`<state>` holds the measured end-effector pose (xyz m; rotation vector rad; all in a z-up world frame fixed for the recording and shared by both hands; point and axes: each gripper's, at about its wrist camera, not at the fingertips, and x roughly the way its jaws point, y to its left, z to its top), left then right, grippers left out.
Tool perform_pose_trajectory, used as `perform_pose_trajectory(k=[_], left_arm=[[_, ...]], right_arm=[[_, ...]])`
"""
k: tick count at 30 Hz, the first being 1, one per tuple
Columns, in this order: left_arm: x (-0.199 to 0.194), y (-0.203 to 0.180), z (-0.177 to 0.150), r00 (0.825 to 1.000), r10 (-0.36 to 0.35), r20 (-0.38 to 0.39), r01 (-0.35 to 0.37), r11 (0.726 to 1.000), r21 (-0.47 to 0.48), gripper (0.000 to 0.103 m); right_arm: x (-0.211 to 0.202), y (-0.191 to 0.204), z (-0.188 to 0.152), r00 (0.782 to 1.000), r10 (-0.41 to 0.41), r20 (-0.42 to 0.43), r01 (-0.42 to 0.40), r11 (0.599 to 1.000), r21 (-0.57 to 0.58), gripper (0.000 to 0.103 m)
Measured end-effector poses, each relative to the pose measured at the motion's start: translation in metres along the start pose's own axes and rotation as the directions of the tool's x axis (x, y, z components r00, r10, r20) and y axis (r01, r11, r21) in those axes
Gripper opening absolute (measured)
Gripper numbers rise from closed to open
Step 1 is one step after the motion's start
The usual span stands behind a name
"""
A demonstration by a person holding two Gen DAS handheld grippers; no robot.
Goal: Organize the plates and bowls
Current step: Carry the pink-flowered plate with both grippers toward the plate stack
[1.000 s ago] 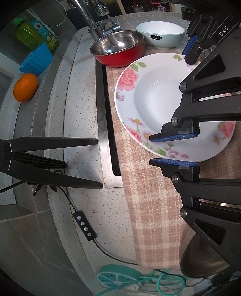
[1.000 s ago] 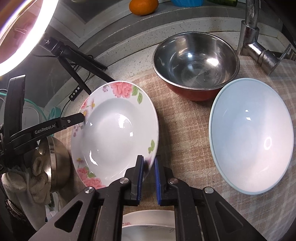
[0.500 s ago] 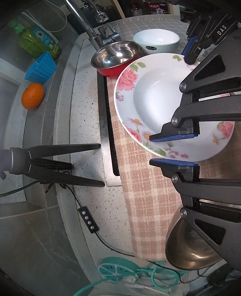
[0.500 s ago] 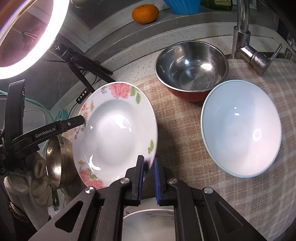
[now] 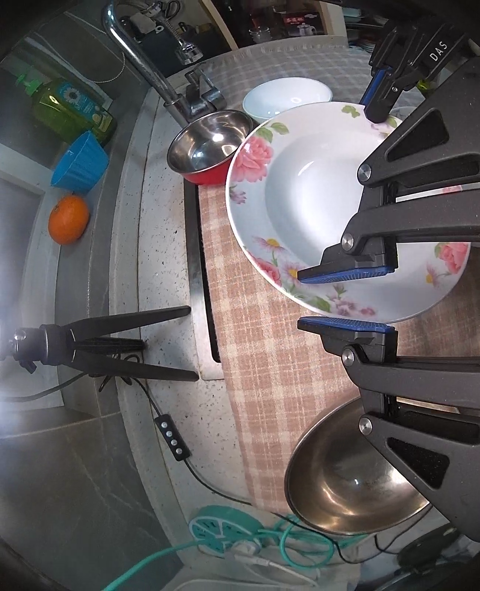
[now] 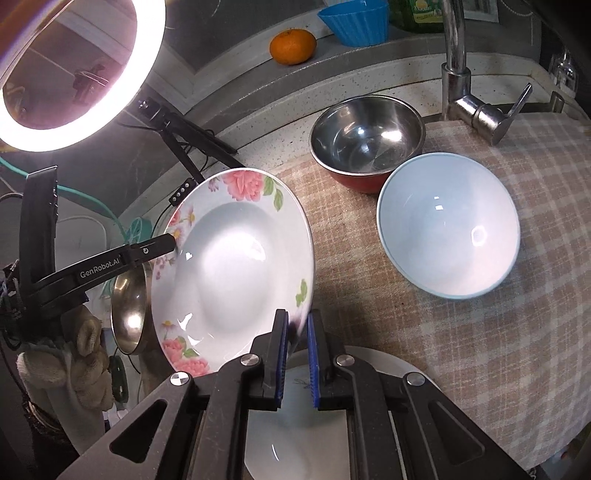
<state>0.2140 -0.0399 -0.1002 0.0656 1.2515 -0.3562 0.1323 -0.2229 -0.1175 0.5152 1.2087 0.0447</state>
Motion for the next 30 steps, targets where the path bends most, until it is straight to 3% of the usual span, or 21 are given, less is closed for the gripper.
perform_pose_trajectory(k=[13, 30], left_arm=[[-0.018, -0.028, -0.043, 0.999, -0.033, 0.001, 0.033, 0.999, 0.037, 0.016], [-0.023, -0.059, -0.094, 0.996, -0.086, -0.025, 0.088, 0.994, 0.072, 0.016]], right_arm=[[-0.034, -0.019, -0.037, 1.000, 0.002, 0.017, -0.003, 1.000, 0.022, 0.009], [-0.048, -0.053, -0.090, 0.999, -0.032, -0.026, 0.033, 0.998, 0.052, 0.009]])
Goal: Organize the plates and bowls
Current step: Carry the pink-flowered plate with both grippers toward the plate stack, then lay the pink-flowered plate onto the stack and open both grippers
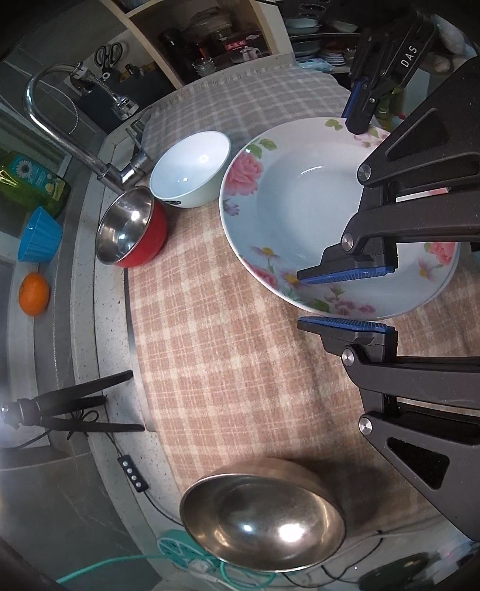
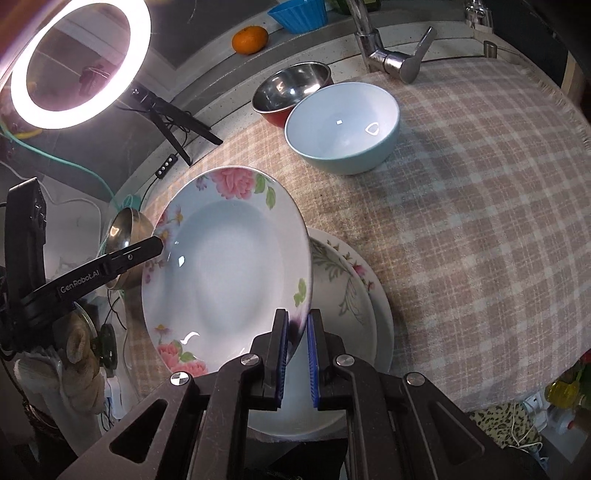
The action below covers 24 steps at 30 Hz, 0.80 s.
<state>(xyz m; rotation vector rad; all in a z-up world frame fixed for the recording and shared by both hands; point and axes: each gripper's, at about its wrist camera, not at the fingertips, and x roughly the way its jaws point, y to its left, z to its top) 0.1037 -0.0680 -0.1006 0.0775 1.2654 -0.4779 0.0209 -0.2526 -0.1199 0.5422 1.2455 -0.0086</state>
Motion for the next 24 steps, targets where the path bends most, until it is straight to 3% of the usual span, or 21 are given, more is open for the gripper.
perform_pose_trajectory(k=[24], left_arm=[[0.027, -0.018, -0.045, 0.996, -0.017, -0.084, 0.017, 1.000, 0.008, 0.016]], right_arm=[[0.003, -0.032, -0.026, 0.998, -0.059, -0.031, 0.060, 0.998, 0.018, 0.009]])
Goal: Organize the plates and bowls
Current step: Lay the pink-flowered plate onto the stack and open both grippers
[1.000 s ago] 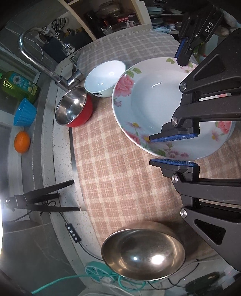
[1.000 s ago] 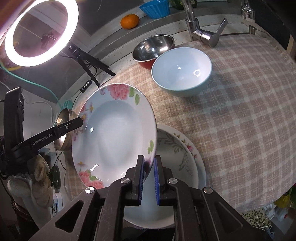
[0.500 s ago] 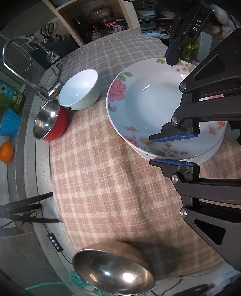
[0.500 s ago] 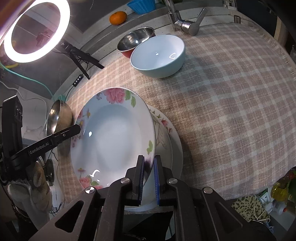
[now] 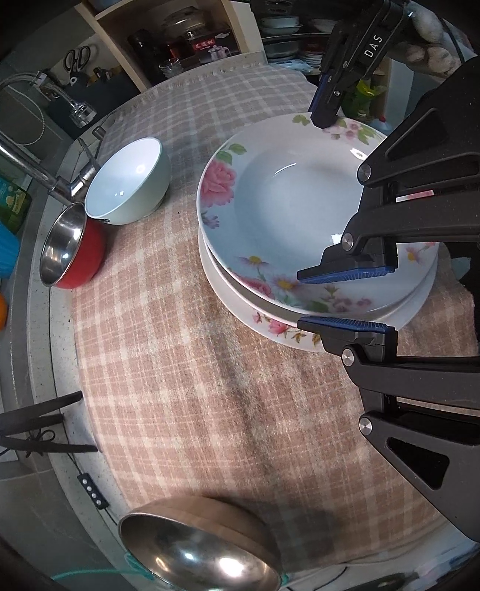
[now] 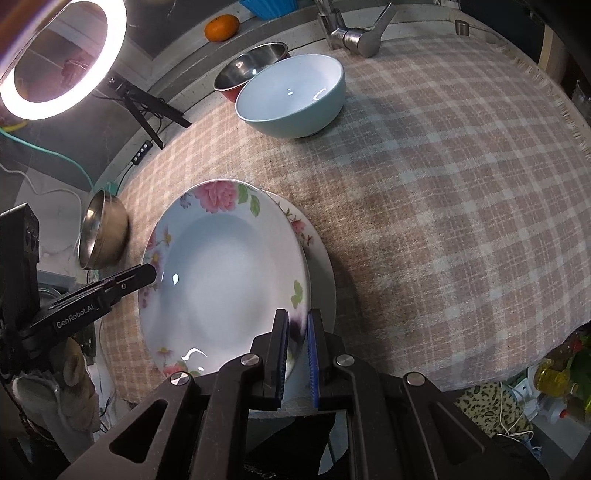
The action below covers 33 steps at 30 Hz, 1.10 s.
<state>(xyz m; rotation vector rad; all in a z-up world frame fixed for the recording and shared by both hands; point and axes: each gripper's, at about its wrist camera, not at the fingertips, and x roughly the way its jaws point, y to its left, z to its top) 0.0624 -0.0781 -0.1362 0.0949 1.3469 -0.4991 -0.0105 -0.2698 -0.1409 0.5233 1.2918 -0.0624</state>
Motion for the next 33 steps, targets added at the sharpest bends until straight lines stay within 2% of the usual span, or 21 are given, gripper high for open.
perform_pose_trajectory(k=[19, 33], left_arm=[[0.001, -0.003, -0.007, 1.000, 0.019, -0.004, -0.019, 1.000, 0.013, 0.016], [-0.005, 0.000, -0.004, 0.999, 0.034, 0.007, -0.034, 0.999, 0.033, 0.016]], right_arm=[[0.006, 0.006, 0.005, 0.998, -0.054, 0.006, 0.055, 0.997, -0.061, 0.010], [0.011, 0.022, 0.003, 0.994, -0.110, 0.000, 0.109, 0.985, -0.138, 0.016]])
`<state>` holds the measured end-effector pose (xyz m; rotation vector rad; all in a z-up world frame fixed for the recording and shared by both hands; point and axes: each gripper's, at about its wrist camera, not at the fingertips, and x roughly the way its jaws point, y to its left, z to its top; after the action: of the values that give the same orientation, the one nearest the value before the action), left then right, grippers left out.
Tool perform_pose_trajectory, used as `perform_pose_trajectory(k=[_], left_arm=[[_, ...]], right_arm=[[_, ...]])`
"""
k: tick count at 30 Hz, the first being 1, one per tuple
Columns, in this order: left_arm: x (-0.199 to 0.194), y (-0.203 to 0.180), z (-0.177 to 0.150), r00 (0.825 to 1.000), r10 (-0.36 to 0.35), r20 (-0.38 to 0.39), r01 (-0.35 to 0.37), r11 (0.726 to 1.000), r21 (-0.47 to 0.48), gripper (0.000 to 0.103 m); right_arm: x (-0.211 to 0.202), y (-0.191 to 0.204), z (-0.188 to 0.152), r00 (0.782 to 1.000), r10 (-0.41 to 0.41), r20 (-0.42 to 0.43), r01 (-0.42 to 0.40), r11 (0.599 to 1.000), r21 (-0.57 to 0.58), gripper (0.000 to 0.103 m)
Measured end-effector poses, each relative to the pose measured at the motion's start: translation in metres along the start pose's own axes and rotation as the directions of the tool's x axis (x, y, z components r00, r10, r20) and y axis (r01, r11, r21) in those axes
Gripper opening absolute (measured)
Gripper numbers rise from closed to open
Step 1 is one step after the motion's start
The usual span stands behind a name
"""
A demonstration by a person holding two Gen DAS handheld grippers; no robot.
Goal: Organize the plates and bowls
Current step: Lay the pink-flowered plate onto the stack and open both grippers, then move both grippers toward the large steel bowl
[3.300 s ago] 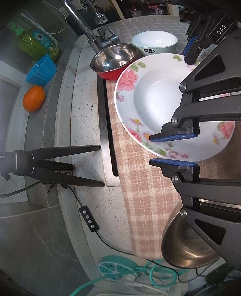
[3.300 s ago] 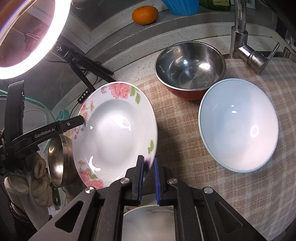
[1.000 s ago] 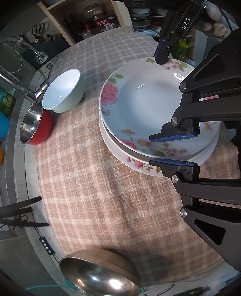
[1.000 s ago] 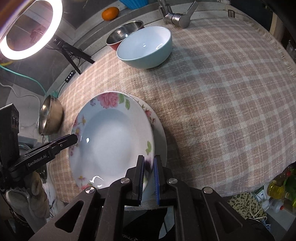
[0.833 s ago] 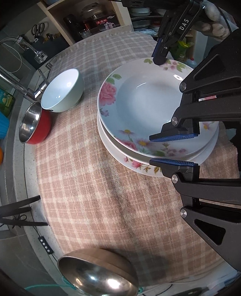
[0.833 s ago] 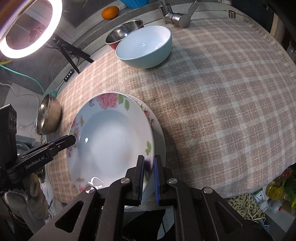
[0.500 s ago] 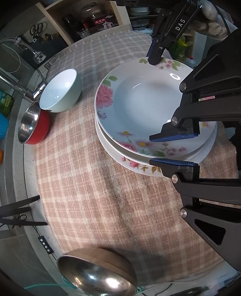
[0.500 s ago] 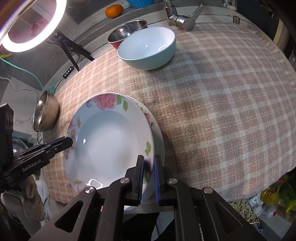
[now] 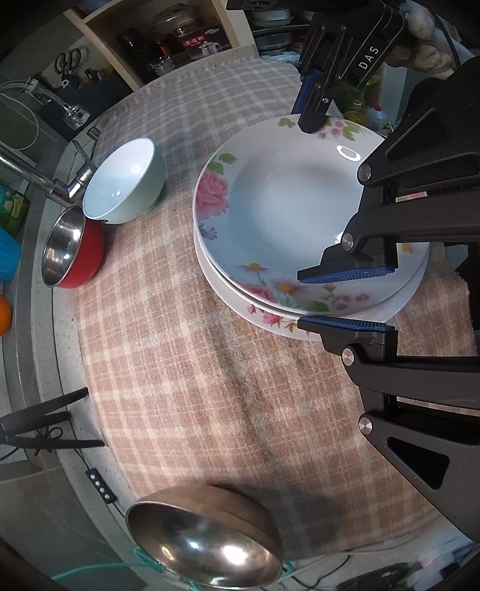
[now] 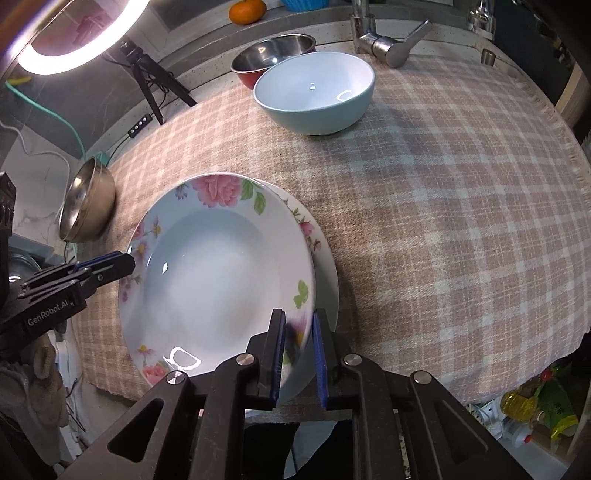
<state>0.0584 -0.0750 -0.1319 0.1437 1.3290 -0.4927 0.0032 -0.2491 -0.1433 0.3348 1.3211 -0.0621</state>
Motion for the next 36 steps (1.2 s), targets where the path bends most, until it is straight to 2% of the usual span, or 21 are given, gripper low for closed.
perform_pose_trajectory(k=[16, 24, 30, 36], left_arm=[[-0.010, 0.015, -0.003, 1.000, -0.007, 0.027, 0.009, 0.999, -0.043, 0.016], [-0.029, 0.033, -0.008, 0.996, -0.033, 0.077, 0.041, 0.993, -0.107, 0.016], [-0.051, 0.057, -0.012, 0.989, -0.026, 0.145, 0.051, 0.983, -0.175, 0.016], [-0.070, 0.096, -0.020, 0.980, 0.014, 0.199, 0.041, 0.962, -0.269, 0.016]], right_arm=[[-0.001, 0.001, 0.000, 1.000, 0.002, -0.019, -0.003, 1.000, -0.022, 0.017], [-0.028, 0.004, 0.006, 0.996, 0.005, 0.084, -0.003, 1.000, -0.026, 0.017], [-0.044, 0.020, 0.018, 0.987, 0.065, 0.144, -0.058, 0.997, -0.054, 0.017], [-0.045, 0.049, 0.033, 0.976, 0.137, 0.168, -0.120, 0.987, -0.105, 0.019]])
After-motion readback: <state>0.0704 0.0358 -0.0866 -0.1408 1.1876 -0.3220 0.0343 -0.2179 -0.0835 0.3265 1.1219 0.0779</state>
